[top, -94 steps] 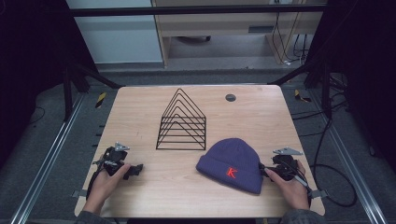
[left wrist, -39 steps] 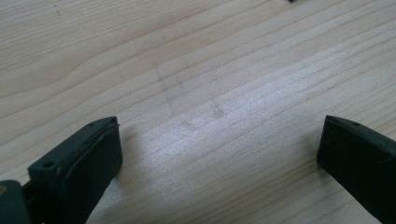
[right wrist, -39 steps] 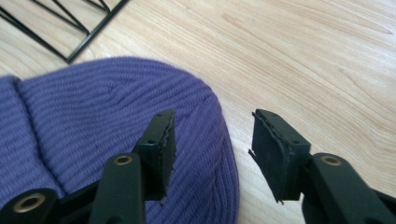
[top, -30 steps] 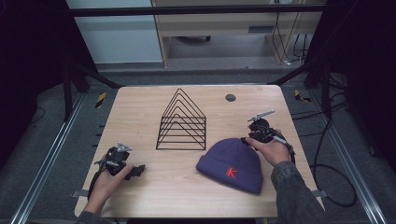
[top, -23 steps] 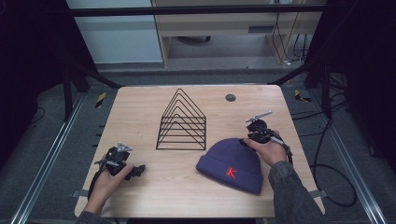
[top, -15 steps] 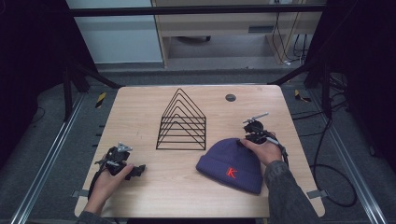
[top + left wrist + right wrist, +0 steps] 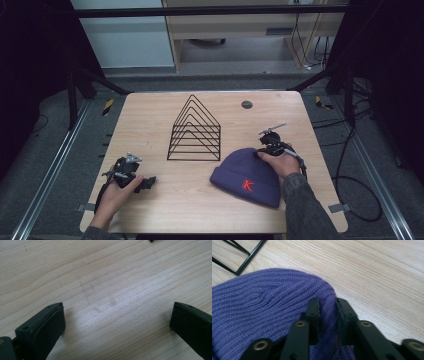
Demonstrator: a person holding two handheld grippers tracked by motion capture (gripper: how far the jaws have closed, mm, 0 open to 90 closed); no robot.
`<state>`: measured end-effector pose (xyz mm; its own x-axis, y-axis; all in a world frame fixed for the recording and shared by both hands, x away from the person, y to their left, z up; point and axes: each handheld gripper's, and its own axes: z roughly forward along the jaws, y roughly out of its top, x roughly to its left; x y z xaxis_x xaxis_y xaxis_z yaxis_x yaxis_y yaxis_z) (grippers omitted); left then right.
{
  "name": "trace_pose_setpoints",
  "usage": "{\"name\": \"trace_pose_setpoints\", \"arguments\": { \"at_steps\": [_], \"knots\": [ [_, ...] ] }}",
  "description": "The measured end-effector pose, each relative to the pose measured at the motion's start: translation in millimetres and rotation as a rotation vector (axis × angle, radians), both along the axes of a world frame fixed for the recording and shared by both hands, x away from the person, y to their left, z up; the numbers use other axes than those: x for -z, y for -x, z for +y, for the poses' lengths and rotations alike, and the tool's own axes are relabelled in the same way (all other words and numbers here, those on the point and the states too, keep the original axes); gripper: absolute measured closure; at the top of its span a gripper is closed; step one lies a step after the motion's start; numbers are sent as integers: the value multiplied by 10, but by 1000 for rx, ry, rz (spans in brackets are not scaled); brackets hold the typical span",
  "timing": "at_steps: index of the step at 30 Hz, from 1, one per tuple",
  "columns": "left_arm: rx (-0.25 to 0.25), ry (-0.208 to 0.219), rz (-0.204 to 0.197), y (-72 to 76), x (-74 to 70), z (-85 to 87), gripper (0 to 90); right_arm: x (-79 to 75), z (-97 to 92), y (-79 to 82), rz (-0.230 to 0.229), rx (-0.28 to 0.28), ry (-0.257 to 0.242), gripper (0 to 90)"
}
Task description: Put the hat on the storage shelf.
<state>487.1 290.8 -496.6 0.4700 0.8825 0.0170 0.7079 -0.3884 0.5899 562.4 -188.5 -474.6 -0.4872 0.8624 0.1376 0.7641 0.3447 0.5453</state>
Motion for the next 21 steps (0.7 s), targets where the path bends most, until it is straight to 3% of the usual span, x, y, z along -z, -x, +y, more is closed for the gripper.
{"name": "trace_pose_setpoints", "arguments": {
  "at_steps": [6, 14, 21],
  "knots": [
    [-1, 0, -1, 2, 1, -1, 0, -32, -11, 26, -20, -14, 9, 804],
    [0, 1, -2, 4, 1, -4, 0, -196, -8, 136, -86, -39, 3, 810],
    [7, 1, -5, 8, 3, -9, 0, -479, 0, 359, -196, -99, -25, 812]
  ]
}}
